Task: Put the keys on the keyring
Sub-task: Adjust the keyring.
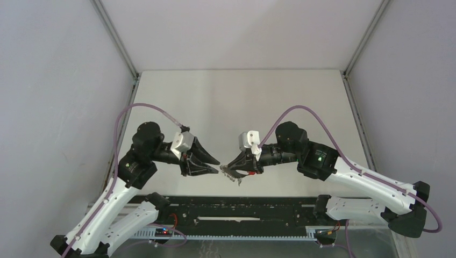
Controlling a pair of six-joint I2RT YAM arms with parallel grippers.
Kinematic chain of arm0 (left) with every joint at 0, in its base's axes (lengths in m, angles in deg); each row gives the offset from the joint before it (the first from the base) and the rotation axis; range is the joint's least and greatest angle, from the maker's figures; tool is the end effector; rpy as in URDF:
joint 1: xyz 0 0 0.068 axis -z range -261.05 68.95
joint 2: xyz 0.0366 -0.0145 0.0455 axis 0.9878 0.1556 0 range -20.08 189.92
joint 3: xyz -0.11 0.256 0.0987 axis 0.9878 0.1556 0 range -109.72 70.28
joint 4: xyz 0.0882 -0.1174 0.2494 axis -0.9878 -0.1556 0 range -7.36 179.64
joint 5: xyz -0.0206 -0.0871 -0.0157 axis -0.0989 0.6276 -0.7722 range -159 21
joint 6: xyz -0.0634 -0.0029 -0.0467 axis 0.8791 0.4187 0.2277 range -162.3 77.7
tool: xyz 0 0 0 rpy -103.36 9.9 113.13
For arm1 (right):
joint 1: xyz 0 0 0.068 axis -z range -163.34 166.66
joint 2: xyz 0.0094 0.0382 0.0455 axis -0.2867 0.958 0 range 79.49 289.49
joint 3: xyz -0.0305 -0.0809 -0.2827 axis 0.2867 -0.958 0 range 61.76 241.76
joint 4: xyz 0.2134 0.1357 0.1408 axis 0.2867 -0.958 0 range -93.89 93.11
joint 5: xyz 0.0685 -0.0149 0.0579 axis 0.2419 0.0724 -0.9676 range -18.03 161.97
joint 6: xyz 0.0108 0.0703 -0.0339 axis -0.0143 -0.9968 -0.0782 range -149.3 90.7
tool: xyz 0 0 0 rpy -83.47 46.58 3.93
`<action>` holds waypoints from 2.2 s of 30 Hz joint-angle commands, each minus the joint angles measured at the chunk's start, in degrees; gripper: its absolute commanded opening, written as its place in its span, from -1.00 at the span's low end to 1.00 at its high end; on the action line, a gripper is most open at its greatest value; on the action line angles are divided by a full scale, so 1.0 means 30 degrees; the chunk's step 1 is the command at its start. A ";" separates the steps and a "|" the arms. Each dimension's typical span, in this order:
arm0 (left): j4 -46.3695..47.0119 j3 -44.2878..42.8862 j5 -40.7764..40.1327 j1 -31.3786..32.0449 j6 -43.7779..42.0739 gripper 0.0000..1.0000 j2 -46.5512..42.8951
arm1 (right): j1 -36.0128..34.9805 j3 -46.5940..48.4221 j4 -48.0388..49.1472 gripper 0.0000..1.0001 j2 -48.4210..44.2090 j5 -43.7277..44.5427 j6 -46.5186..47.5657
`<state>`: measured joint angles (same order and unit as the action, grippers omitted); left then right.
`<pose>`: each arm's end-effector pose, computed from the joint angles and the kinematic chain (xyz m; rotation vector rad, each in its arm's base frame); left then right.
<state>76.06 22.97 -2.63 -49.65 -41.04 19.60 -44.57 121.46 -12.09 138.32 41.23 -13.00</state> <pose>0.1074 -0.1380 0.3825 1.2899 1.2641 -1.3709 0.1010 0.2558 0.3910 -1.4813 1.2074 1.0295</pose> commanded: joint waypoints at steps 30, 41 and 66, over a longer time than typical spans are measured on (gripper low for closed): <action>-0.4298 -0.1153 -0.6710 0.3462 -2.2192 0.17 -0.4237 | 0.1638 0.2005 0.2613 -1.00 0.1724 0.1425 -0.8559; -0.3113 -0.0299 -0.8871 0.4282 -2.0273 -0.01 -0.3804 | 0.0110 0.2006 0.3065 -1.00 0.1452 0.5550 -0.8232; -0.0736 0.1718 -1.6962 0.7573 -2.3418 -0.24 -0.3520 | -0.0799 0.2011 0.3369 -1.00 0.1191 0.6501 -0.8473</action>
<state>70.94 27.34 -48.57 -27.51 -109.85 8.67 -46.12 124.85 -4.75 143.74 60.42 -37.77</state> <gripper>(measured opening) 0.394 0.046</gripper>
